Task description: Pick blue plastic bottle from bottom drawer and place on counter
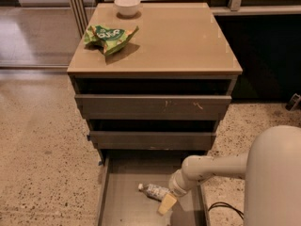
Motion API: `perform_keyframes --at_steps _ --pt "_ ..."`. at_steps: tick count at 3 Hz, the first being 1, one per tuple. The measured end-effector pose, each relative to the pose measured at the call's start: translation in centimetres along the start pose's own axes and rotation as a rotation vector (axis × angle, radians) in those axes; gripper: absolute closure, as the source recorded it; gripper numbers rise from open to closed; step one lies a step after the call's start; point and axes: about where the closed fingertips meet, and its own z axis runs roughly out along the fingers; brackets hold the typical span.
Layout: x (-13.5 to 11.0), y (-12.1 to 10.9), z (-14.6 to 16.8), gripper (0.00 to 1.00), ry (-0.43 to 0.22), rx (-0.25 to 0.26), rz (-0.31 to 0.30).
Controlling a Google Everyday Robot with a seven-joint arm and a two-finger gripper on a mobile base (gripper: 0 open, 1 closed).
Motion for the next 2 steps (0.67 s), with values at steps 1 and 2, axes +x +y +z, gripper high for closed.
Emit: perform_keyframes --at_steps 1,2 --pt "0.3 -1.8 3.0 0.00 -0.012 0.026 0.044" --pt "-0.7 -3.8 7.0 0.00 -0.050 0.049 0.085"
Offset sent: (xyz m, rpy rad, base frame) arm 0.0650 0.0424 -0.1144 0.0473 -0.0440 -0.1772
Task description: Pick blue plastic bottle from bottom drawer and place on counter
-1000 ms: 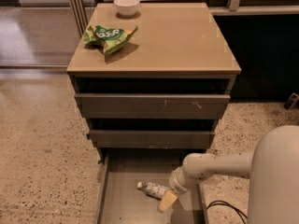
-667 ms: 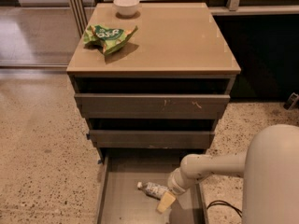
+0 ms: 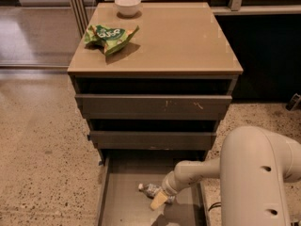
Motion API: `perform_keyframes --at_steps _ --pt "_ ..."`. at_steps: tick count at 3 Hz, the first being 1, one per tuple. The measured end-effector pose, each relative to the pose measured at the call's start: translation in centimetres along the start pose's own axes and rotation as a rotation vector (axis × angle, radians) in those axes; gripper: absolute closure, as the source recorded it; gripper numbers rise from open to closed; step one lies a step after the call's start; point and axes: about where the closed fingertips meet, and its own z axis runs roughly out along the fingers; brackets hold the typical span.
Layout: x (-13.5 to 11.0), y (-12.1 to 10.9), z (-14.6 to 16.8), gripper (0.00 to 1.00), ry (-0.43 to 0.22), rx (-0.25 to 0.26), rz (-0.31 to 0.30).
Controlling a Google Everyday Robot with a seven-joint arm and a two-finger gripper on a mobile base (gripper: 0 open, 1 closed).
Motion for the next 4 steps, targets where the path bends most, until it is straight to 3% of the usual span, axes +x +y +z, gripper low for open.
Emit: perform_keyframes --at_steps 1,2,3,4 --pt "-0.4 -1.3 4.4 0.00 -0.041 0.007 0.054" --pt "-0.4 -1.3 4.4 0.00 -0.041 0.007 0.054" --pt "0.1 -1.2 6.3 0.00 -0.025 -0.004 0.060" --pt "1.7 -1.9 10.9 0.00 -0.011 -0.029 0.117"
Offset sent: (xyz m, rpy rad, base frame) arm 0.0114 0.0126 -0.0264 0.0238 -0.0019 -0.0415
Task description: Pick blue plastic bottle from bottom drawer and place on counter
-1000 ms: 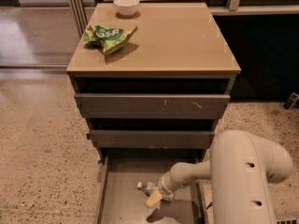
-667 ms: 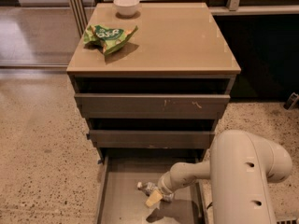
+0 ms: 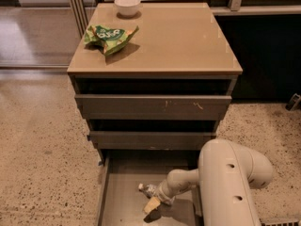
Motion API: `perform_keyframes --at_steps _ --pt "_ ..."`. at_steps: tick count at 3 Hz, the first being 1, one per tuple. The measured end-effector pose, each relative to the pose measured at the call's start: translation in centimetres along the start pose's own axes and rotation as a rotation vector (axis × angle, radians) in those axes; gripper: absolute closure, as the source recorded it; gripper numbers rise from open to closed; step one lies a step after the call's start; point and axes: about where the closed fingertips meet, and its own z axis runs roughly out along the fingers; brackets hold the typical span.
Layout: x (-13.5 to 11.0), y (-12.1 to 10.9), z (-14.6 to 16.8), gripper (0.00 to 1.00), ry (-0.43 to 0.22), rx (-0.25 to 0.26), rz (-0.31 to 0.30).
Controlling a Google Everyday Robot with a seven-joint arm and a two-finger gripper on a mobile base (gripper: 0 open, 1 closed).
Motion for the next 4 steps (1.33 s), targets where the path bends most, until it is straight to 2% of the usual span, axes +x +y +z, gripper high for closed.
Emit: perform_keyframes --at_steps 2,3,4 --pt "-0.79 -1.39 1.15 0.00 -0.010 0.006 0.018" --pt "-0.79 -1.38 1.16 0.18 -0.010 0.006 0.018" --pt "-0.79 -1.38 1.16 0.42 -0.010 0.006 0.018"
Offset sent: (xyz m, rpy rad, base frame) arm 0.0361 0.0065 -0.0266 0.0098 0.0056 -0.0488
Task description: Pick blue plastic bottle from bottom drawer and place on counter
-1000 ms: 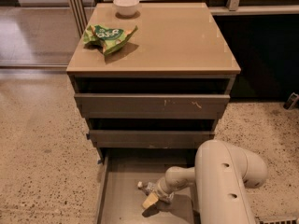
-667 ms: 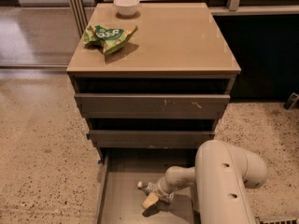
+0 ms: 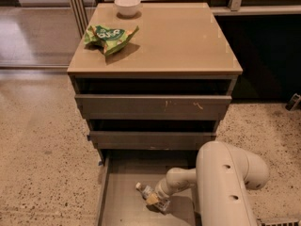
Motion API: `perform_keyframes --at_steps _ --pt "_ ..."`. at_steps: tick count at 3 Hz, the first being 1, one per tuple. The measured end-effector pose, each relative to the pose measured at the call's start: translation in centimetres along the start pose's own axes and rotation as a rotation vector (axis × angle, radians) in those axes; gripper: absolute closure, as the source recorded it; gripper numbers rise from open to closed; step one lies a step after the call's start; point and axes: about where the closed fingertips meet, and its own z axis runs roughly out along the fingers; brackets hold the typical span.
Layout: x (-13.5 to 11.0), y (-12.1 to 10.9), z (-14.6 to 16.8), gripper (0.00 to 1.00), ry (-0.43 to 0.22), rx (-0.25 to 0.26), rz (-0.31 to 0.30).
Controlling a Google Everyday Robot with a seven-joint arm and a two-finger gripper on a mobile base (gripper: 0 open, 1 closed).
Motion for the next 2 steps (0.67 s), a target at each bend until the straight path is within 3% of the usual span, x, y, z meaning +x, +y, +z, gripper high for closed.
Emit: perform_keyframes --at_steps 2 --pt "0.00 0.00 0.00 0.88 0.000 0.000 0.000"
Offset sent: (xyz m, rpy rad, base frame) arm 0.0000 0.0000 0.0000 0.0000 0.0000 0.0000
